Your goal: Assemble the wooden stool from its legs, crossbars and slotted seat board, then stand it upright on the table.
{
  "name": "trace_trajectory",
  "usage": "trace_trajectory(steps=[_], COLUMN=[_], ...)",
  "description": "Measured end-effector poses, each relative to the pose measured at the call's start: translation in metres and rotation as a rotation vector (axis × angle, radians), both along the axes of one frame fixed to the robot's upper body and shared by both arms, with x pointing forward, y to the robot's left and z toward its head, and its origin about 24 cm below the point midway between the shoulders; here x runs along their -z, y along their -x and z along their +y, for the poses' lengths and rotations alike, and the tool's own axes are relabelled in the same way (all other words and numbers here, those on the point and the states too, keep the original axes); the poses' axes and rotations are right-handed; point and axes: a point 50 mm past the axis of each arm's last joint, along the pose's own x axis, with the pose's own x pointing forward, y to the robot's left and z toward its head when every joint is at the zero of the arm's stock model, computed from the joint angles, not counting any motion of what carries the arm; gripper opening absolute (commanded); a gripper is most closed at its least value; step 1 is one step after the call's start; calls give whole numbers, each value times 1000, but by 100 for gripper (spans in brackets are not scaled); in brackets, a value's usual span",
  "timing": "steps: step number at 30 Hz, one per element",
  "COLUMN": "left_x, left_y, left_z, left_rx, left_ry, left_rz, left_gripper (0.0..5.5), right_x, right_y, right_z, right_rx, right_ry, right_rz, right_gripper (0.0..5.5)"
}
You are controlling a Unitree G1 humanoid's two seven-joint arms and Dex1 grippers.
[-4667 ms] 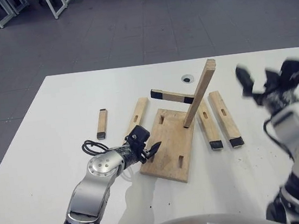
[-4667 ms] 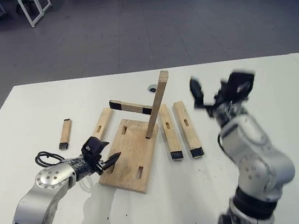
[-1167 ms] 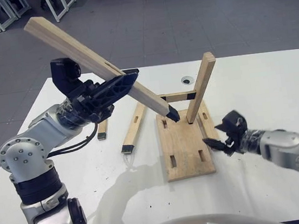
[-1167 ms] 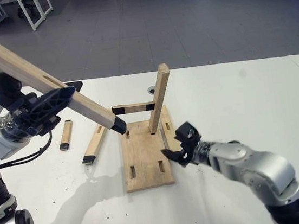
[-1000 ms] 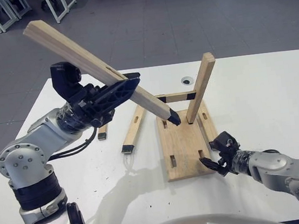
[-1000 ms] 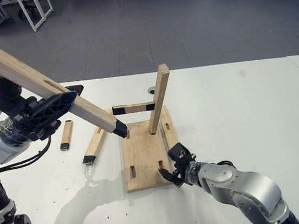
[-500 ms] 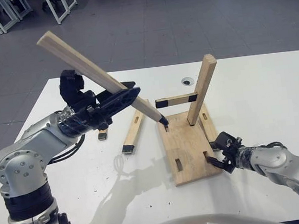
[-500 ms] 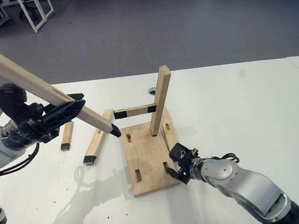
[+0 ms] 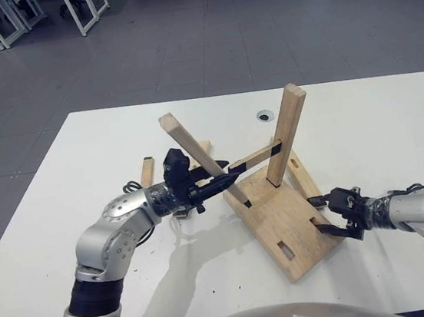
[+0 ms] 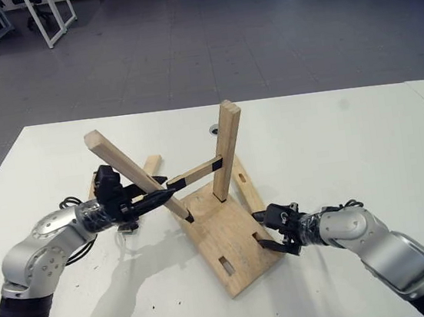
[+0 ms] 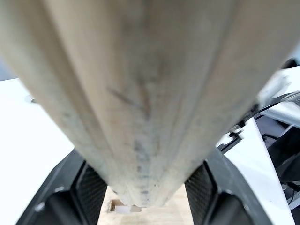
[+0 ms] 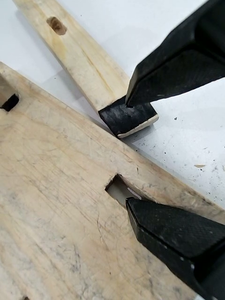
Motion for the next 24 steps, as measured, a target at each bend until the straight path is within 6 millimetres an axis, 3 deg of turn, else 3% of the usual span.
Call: trace_trajectory(steps=[4,8,24], left_x=[20,26,21], left_y=[-5,-7,-10], left_z=[2,2,-8], left_rx=[-21,-27,3], left_ry=[-66,-60,-141], left_rz=[-22,-32,-85], left_gripper=[206,206,206], right_x=[0,0,1], right_y=[-2,-3,-1], right_z=[0,1,3], right_rx=[-2,3,13], right_ry=[5,1,7], right_rz=[-10,-15,-37], right_gripper=[356,356,356])
